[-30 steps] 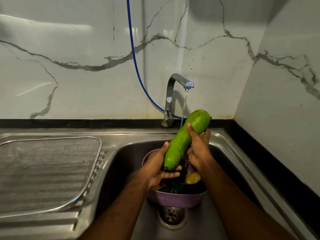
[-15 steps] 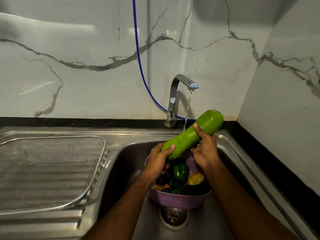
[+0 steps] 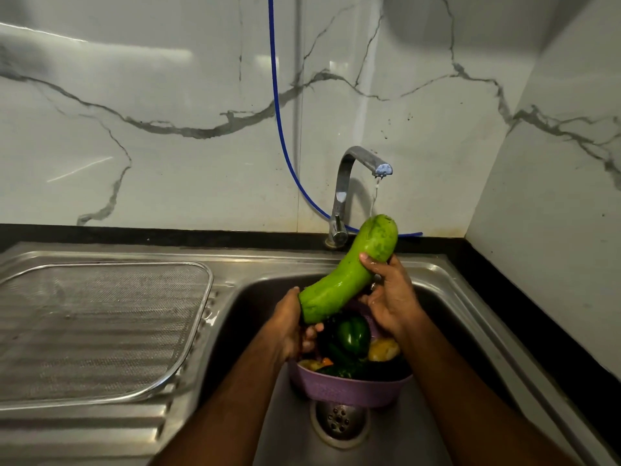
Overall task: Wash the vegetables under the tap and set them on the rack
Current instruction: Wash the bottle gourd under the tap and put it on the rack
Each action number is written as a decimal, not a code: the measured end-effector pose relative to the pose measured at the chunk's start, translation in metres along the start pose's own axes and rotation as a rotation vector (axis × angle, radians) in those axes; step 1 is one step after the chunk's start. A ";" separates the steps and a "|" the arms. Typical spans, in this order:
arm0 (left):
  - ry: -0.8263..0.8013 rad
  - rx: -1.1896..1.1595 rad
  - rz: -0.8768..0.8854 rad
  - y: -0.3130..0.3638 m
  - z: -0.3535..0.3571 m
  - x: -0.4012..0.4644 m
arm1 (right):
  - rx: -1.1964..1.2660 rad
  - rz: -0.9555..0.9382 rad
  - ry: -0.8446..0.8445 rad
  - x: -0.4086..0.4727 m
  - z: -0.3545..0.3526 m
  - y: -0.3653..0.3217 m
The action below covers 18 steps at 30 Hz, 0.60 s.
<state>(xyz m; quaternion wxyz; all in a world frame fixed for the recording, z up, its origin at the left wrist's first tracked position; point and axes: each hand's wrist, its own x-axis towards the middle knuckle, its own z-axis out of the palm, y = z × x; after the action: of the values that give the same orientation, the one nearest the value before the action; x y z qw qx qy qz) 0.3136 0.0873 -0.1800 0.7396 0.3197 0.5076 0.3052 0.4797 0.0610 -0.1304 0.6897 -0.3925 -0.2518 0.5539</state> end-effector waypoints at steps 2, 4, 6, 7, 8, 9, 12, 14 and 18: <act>0.054 0.017 0.023 -0.001 0.002 0.005 | -0.045 -0.035 -0.003 0.000 0.003 0.002; 0.097 0.120 0.088 -0.004 0.005 0.009 | -0.128 -0.089 0.002 -0.001 0.005 0.003; 0.069 0.237 0.115 -0.009 0.008 0.011 | -0.217 -0.125 -0.006 -0.005 0.006 0.003; 0.054 0.277 0.106 -0.011 0.009 0.011 | -0.249 -0.137 -0.011 -0.007 0.005 0.003; 0.040 0.302 0.095 -0.012 0.010 0.011 | -0.278 -0.149 -0.019 -0.009 0.003 0.003; 0.027 0.318 0.084 -0.013 0.010 0.012 | -0.301 -0.157 -0.019 -0.010 0.001 0.003; 0.002 0.321 0.063 -0.012 0.009 0.012 | -0.327 -0.168 -0.010 -0.012 -0.002 0.002; -0.007 0.320 0.050 -0.012 0.008 0.014 | -0.330 -0.164 -0.013 -0.011 -0.002 0.002; -0.018 0.328 0.050 -0.013 0.008 0.016 | -0.339 -0.166 -0.025 -0.011 -0.002 0.002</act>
<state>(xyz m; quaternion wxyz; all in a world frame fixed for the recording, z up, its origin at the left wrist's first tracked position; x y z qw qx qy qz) 0.3278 0.0909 -0.1965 0.6742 0.4515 0.5357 0.2337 0.4775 0.0496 -0.1324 0.6539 -0.4740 -0.3815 0.4497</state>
